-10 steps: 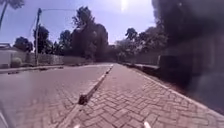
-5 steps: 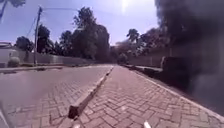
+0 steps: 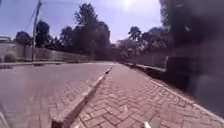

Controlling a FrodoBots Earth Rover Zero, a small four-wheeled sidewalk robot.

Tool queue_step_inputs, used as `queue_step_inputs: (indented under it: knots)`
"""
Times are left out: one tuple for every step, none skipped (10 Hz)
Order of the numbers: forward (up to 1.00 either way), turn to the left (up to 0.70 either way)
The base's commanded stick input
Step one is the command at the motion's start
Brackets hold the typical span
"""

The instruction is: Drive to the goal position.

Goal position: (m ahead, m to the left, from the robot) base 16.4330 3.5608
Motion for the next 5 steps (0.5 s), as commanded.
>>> queue_step_inputs:
  knots:
    - [0.85, 0.0]
    - [0.85, 0.0]
    - [0.85, 0.0]
    - [0.85, -0.34]
    - [0.85, -0.34]
